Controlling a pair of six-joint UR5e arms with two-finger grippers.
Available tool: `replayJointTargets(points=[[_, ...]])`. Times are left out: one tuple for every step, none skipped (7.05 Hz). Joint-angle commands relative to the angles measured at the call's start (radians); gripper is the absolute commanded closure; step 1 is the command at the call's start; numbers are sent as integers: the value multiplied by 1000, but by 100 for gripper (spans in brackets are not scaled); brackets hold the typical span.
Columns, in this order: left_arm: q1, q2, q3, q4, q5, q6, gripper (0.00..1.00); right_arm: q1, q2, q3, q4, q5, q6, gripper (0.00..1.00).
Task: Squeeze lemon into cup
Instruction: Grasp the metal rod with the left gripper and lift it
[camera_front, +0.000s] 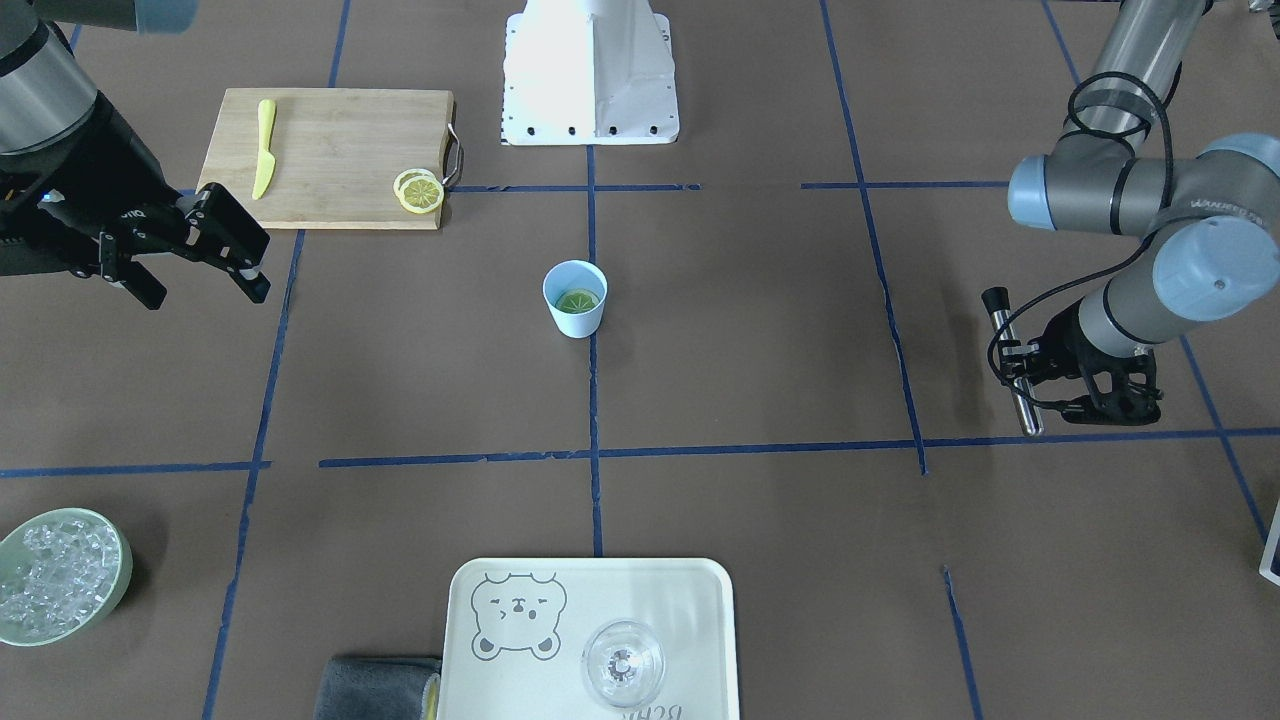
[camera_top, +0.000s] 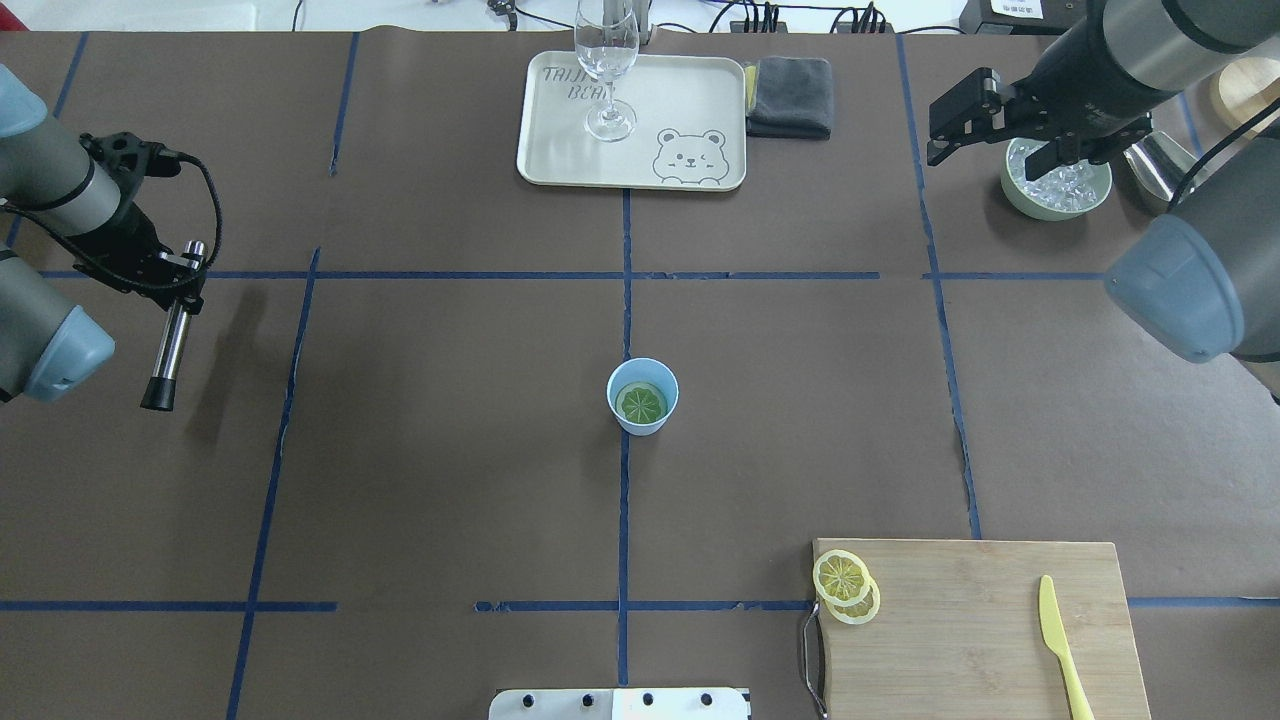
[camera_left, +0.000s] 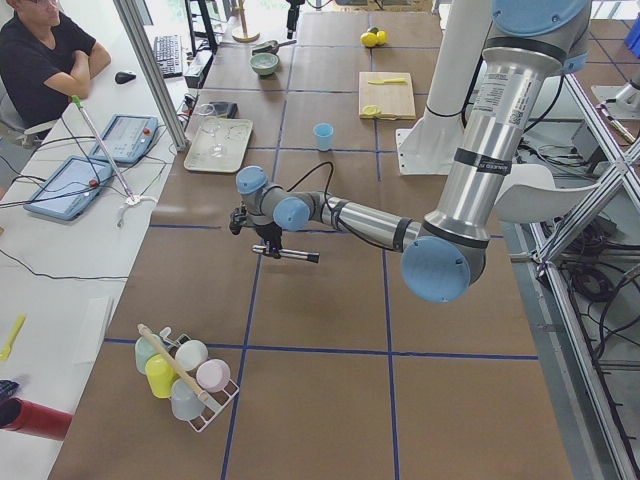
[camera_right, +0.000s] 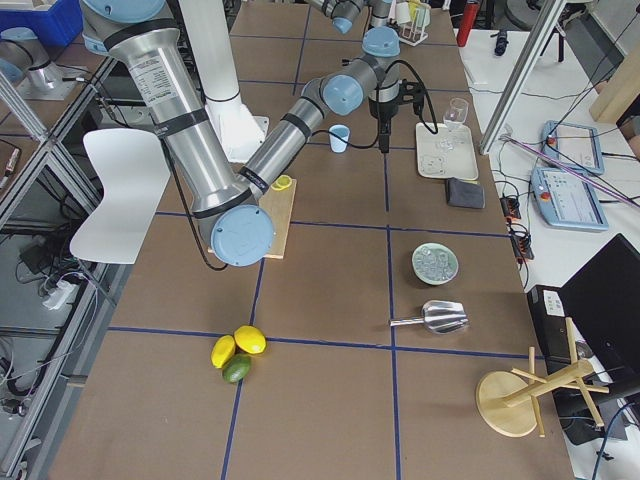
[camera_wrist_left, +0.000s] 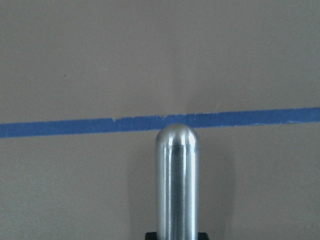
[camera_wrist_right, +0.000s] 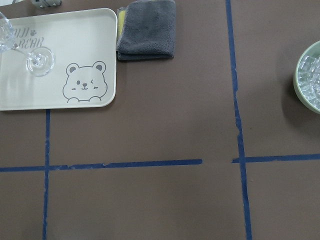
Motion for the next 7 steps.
replayJointTargets(points=[[-4, 3, -150, 2, 75, 0, 100, 7, -9, 1, -5, -2, 0, 0], [-4, 6, -248, 2, 162, -1, 100, 18, -18, 1, -5, -2, 0, 0], [-1, -3, -325, 1, 243, -24, 100, 21, -32, 1, -5, -2, 0, 0], [0, -9, -373, -7, 253, -111, 100, 21, -41, 4, -6, -2, 2, 0], [8, -52, -404, -36, 282, -169, 100, 23, -53, 10, -5, -2, 2, 0], [20, -62, -457, -39, 342, -180, 100, 23, -58, 11, -5, -2, 2, 0], [49, -65, -496, -51, 349, -182, 100, 23, -61, 11, -5, -2, 3, 0]])
